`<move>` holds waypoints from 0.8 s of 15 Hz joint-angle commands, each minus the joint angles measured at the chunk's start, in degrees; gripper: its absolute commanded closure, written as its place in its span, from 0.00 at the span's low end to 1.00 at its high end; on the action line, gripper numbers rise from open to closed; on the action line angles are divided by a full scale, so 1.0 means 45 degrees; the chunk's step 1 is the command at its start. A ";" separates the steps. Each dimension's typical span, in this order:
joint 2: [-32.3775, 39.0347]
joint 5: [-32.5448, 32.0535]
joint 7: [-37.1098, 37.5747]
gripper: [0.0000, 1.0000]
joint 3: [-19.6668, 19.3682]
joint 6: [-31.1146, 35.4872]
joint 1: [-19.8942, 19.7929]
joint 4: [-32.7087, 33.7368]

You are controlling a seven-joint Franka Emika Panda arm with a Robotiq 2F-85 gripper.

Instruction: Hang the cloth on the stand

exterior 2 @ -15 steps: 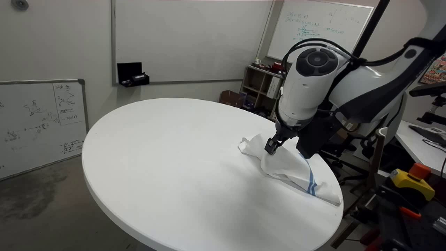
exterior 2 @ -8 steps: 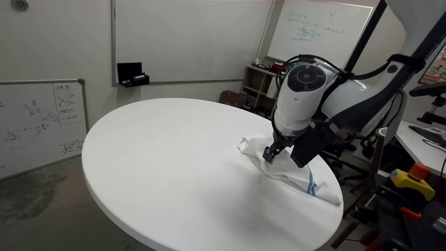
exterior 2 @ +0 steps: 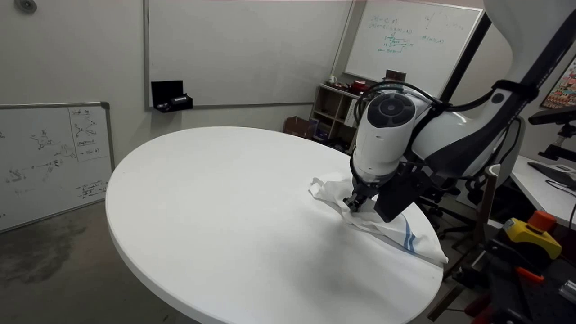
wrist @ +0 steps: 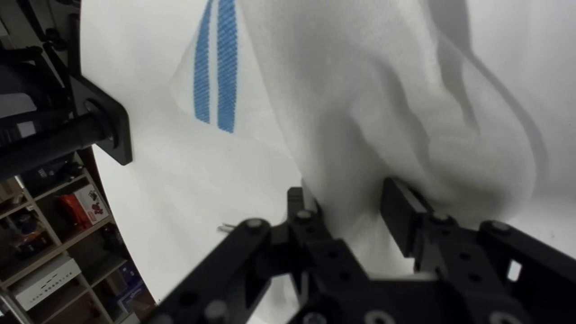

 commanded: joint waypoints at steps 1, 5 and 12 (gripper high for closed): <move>-0.0141 0.0092 0.0249 0.88 0.0259 0.0126 -0.0267 -0.0046; -0.1216 0.1415 -0.0729 1.00 0.0659 0.0324 -0.0680 -0.0953; -0.5021 0.6546 -0.4400 0.99 0.1209 0.0348 -0.0955 -0.3508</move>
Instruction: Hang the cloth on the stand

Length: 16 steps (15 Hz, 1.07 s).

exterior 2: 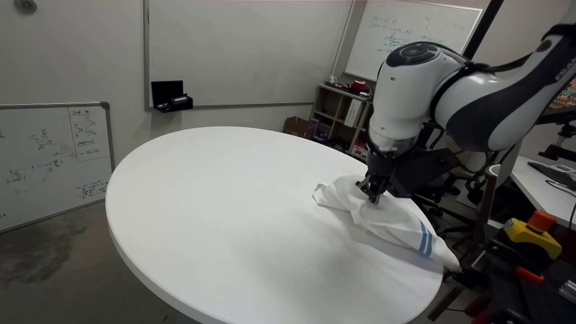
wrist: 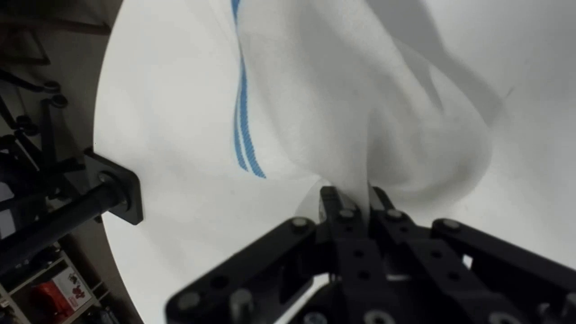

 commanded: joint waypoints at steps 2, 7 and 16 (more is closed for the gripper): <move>-0.3646 0.3248 -0.2698 0.99 -0.0002 0.0014 0.0012 -0.2041; -0.6884 0.6179 -0.4975 0.99 -0.0113 -0.0628 0.0270 -0.2684; -1.0980 0.9133 -0.7015 0.99 0.0294 -0.3107 -0.0216 -0.1560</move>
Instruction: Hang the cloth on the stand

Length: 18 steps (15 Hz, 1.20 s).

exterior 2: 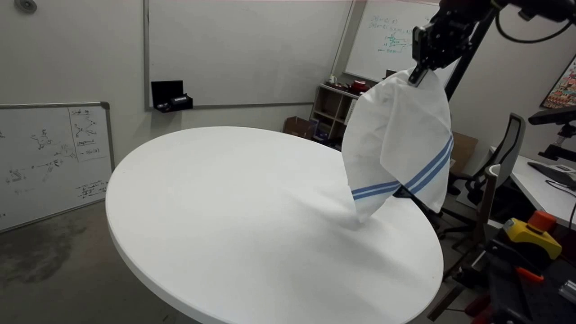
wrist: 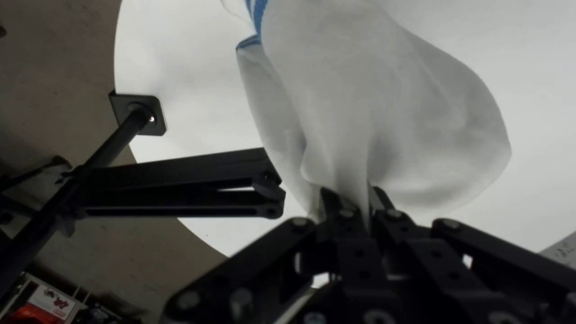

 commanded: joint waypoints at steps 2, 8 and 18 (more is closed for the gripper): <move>-0.1361 0.1274 -0.0777 0.99 0.0235 -0.1357 -0.0497 0.1116; -0.1209 0.1768 -0.0472 0.99 0.0202 -0.2255 -0.1264 0.3325; 0.0163 0.1739 0.0262 0.99 -0.0128 -0.3011 -0.2423 0.7446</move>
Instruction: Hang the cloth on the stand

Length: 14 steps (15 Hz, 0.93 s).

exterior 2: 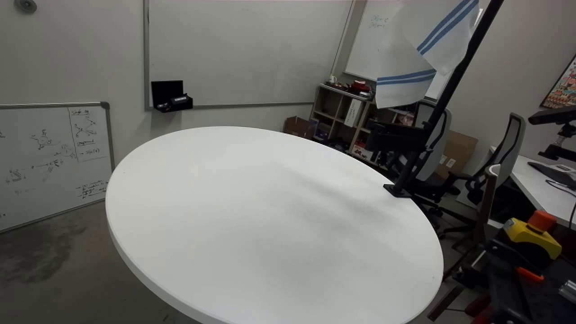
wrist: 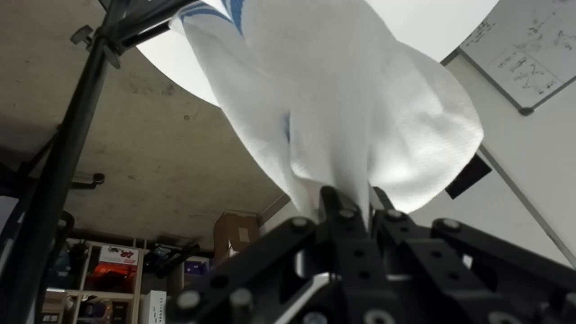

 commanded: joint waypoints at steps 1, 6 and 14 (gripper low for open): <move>0.1341 -0.0043 0.0518 0.99 -0.0002 -0.0220 -0.0354 0.1792; 0.2788 -0.0201 0.0969 0.99 -0.0210 0.0001 -0.0319 0.2807; 0.4673 -0.0227 0.0921 0.99 -0.0958 0.0523 -0.0109 0.3134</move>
